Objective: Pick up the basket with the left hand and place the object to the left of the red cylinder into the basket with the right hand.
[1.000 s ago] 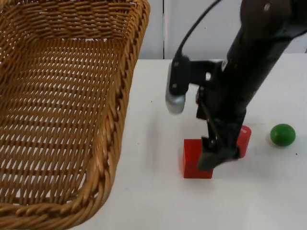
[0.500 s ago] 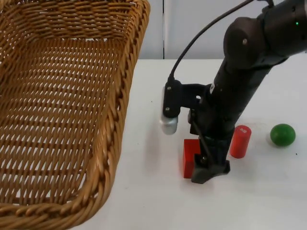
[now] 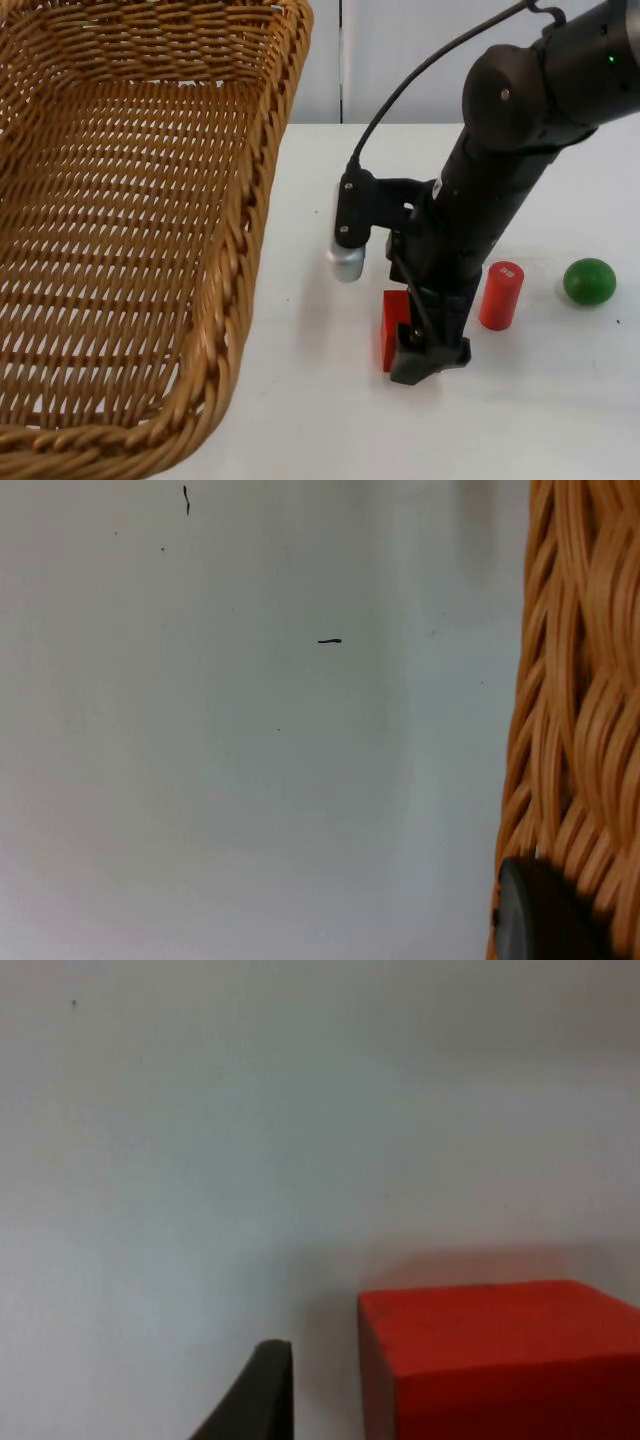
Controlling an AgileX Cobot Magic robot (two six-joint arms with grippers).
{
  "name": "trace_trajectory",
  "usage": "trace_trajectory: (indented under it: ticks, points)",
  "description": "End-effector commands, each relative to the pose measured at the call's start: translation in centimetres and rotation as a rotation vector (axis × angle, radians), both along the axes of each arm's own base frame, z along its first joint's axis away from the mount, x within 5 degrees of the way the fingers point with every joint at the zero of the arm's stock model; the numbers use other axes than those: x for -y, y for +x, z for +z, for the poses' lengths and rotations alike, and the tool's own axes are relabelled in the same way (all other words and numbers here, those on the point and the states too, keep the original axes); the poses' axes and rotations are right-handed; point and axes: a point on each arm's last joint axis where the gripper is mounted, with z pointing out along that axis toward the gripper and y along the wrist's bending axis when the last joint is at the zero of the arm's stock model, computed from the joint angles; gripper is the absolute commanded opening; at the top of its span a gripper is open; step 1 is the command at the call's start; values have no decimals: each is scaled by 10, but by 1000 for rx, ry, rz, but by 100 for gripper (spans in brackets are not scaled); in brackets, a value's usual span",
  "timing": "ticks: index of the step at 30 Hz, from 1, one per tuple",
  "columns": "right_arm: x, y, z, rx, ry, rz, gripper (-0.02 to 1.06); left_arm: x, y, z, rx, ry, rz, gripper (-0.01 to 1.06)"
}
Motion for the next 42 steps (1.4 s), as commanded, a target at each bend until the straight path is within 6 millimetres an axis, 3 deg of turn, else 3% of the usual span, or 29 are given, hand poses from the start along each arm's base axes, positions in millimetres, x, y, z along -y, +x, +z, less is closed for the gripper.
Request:
trace_trajectory:
  ticks: [1, 12, 15, 18, 19, 22, 25, 26, 29, 32, 34, 37, 42]
  points:
    - [-2, 0, -3, -1, -1, 10, 105, 2, -1, 2, 4, -32, 2, 0]
    - [-2, -1, -13, -24, -15, 4, 104, 2, -1, 2, 4, -32, 2, 0]
    - [-1, -1, -13, -26, -16, 4, 100, 2, -1, 2, 4, -32, 2, 0]
    - [-1, -1, -13, -25, -16, 4, 86, 2, -1, 2, 4, -32, 2, 0]
    - [-1, -1, -13, -25, -16, 4, 86, 2, -1, 2, 4, -32, 2, 0]
    - [-3, 1, -13, 3, -2, 2, 65, 2, -1, 2, 4, -32, 2, 0]
    - [-3, 2, -12, 10, 2, 0, 50, 2, -1, 2, 4, -32, 2, 0]
    - [-3, 2, -12, 10, 2, 0, 50, 2, -1, 2, 4, -32, 2, 0]
    - [-3, 2, -12, 10, 2, 0, 30, 2, -1, 2, 4, -32, 2, 0]
    - [-3, 2, -12, 10, 2, 0, 22, 2, -1, 2, 4, -32, 2, 0]
    - [-3, 2, -12, 10, 2, 0, 9, 2, -1, 2, 4, -32, 2, 0]
    - [-2, 0, -9, -3, -6, 10, 0, 2, -1, 2, 4, -32, 2, 0]
    - [2, -7, 10, -66, -27, 8, 0, 2, -1, 2, 6, -32, 3, 0]
